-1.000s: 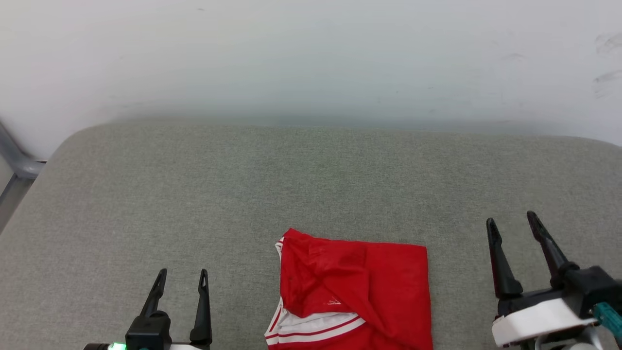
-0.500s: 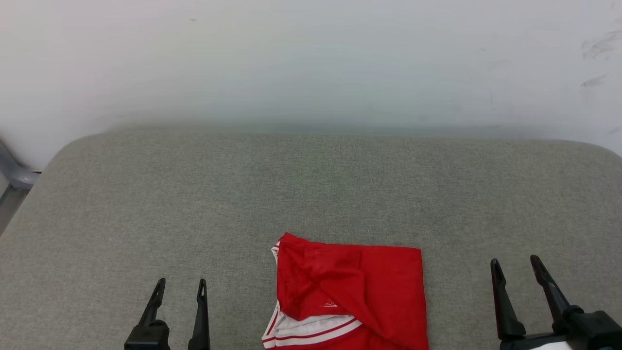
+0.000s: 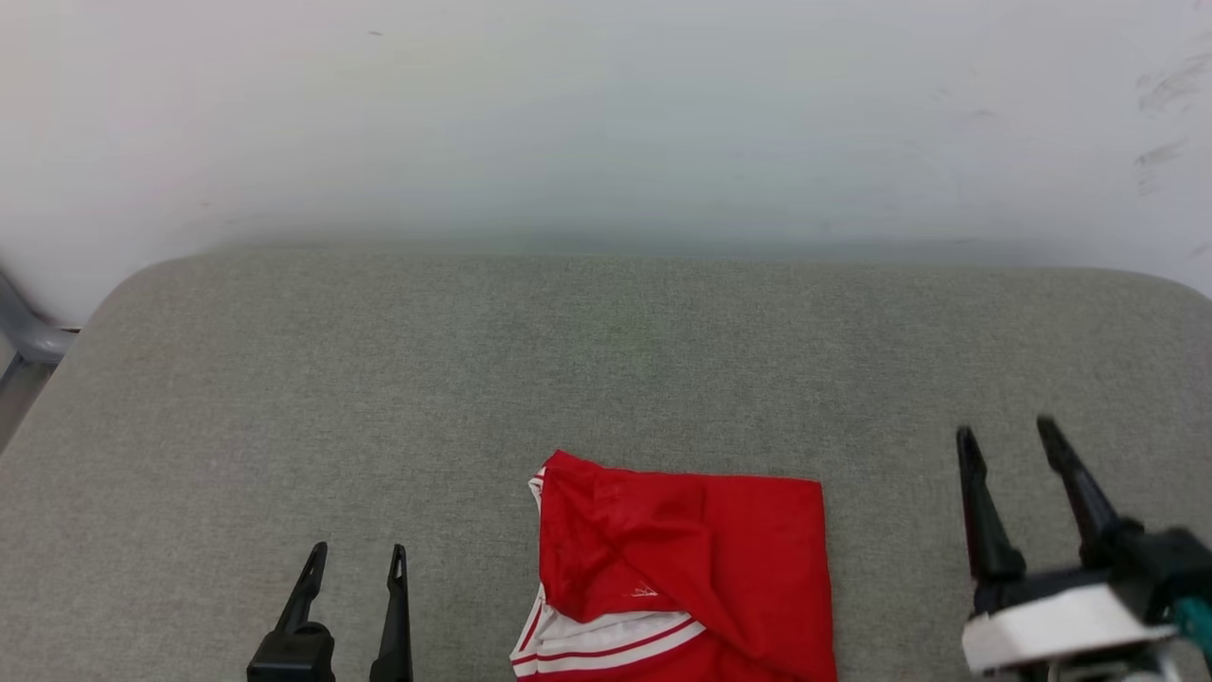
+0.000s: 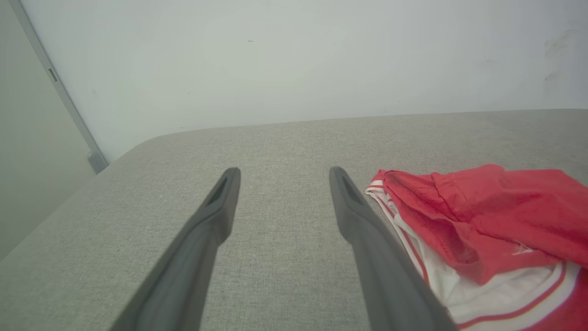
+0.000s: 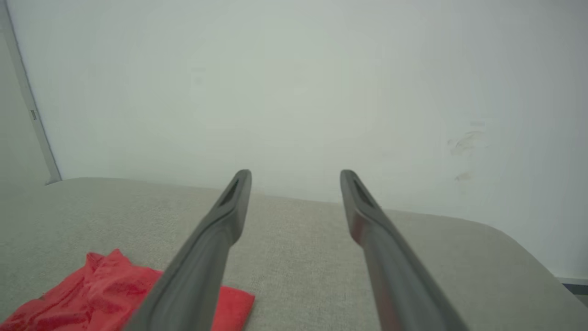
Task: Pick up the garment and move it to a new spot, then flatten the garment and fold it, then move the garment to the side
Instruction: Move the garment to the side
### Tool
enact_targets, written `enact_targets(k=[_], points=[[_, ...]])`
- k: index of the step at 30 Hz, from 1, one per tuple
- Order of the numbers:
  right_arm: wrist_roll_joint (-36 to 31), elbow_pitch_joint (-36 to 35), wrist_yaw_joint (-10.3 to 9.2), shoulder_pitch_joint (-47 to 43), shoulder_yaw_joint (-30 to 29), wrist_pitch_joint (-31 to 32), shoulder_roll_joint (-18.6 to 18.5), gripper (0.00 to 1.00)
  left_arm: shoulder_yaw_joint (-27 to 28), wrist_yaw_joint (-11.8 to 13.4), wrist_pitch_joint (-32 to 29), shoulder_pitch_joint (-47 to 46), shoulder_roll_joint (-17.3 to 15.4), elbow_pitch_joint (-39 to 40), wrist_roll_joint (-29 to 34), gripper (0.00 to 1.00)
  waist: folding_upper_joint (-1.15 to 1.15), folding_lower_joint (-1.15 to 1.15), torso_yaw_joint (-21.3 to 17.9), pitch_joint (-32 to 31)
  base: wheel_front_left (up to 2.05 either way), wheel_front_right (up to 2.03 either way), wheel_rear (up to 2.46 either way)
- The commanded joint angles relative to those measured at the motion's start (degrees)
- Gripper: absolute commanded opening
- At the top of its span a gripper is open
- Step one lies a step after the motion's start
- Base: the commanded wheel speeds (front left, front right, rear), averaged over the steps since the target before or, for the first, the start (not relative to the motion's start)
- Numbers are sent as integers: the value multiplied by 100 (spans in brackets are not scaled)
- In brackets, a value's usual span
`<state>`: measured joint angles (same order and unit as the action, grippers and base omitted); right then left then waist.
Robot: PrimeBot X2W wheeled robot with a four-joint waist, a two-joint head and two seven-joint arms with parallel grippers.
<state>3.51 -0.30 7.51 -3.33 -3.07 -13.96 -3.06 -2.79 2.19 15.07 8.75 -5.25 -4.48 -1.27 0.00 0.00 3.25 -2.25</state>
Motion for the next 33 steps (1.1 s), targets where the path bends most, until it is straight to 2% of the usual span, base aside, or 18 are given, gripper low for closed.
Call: enact_targets(k=[1,5,10,17,21,27,33], points=[[44,-53,-6,287,7,90,-101,100,-15,-15,13,-94,-8,-11,-2,100,0,0,17,17,0,0,0],[307,4,-5,941,261,638,-482,100,-56,-45,13,-142,-9,-42,6,100,0,0,77,50,0,0,0],[1266,231,-6,1601,966,2090,-1084,100,-64,-49,13,-180,-7,-47,-6,100,0,0,149,91,0,0,0],[2444,595,-6,1983,1959,4088,-1887,100,-83,-56,13,-226,8,-71,-26,100,0,0,305,168,0,0,0],[3003,832,-5,2006,2317,4883,-2114,100,-100,-65,12,-277,13,-70,-25,100,0,0,408,245,0,0,0],[3523,1155,-5,2080,2687,5545,-2264,100,-146,-72,12,-385,39,-54,-14,100,0,0,589,438,0,0,0],[3665,1589,-5,2208,2951,5588,-2135,100,-202,-64,13,-550,82,-43,-22,100,0,0,738,720,0,0,0]])
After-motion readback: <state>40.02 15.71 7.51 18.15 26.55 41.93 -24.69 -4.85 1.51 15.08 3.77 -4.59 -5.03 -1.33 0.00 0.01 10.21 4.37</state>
